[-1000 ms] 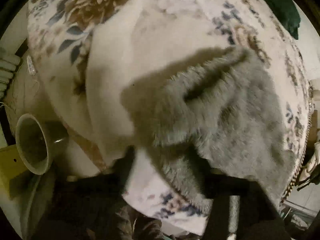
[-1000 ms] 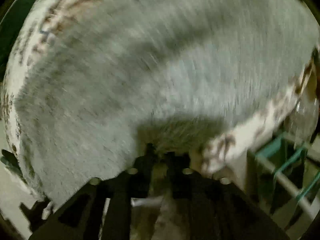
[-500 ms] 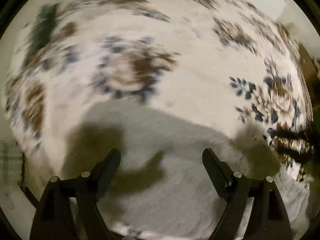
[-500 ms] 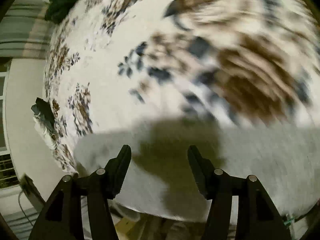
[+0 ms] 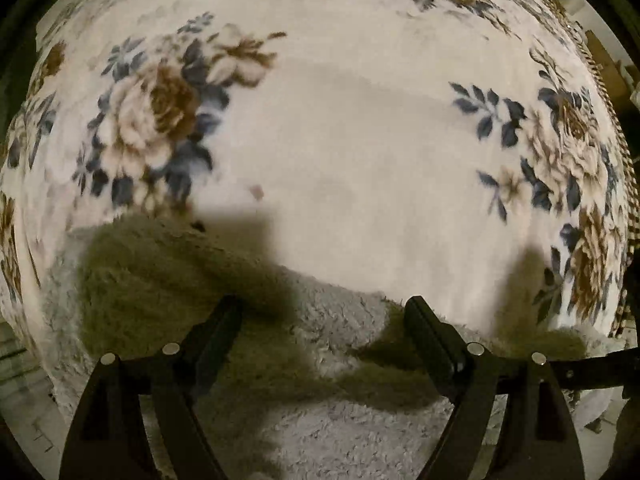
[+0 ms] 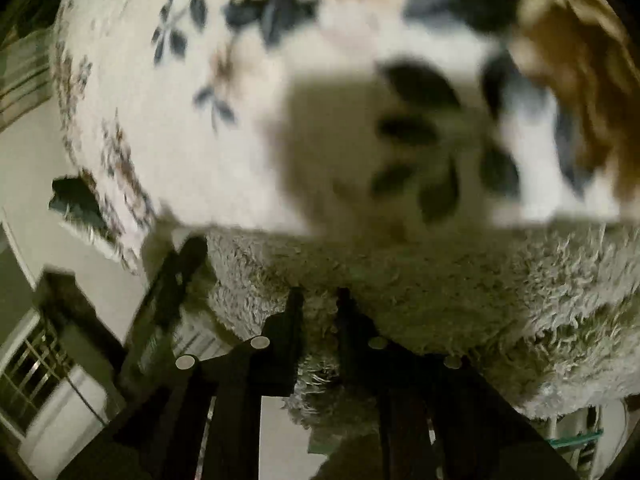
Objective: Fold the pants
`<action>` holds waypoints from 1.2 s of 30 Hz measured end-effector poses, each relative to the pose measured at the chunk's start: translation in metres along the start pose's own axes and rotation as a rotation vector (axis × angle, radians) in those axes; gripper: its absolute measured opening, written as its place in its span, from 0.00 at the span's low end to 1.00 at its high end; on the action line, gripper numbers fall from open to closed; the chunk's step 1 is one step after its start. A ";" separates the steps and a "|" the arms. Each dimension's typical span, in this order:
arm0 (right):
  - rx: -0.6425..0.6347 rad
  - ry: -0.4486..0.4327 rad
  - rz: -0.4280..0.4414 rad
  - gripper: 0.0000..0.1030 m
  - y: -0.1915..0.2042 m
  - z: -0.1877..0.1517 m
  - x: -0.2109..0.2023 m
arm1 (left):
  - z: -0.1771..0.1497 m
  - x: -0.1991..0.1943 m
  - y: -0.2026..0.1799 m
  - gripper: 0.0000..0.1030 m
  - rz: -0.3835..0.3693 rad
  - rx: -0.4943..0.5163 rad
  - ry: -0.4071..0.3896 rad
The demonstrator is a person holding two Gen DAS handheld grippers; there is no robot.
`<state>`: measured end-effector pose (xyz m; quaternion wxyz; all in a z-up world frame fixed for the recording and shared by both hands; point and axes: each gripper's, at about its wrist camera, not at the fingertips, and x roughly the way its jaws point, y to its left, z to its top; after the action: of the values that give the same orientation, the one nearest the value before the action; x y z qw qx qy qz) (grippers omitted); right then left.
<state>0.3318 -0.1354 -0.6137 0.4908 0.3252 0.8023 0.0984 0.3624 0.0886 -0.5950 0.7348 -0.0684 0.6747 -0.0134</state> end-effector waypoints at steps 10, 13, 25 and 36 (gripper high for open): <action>-0.195 -0.352 -0.015 0.13 0.053 0.030 -0.064 | -0.001 -0.019 0.019 0.81 -0.014 -0.110 -0.067; -0.205 -0.338 -0.099 0.39 0.044 0.031 -0.082 | 0.000 -0.022 0.020 0.81 -0.033 -0.130 -0.061; -0.517 -0.171 -0.447 0.24 0.064 0.026 -0.018 | 0.006 -0.018 -0.015 0.81 -0.020 -0.066 -0.066; -0.121 -0.593 -0.117 0.70 -0.060 -0.054 -0.137 | -0.034 -0.051 -0.091 0.97 -0.026 0.156 -0.077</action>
<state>0.3020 -0.2573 -0.5162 0.7270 0.2631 0.6339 0.0184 0.3305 0.0017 -0.5363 0.7631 -0.0201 0.6418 -0.0727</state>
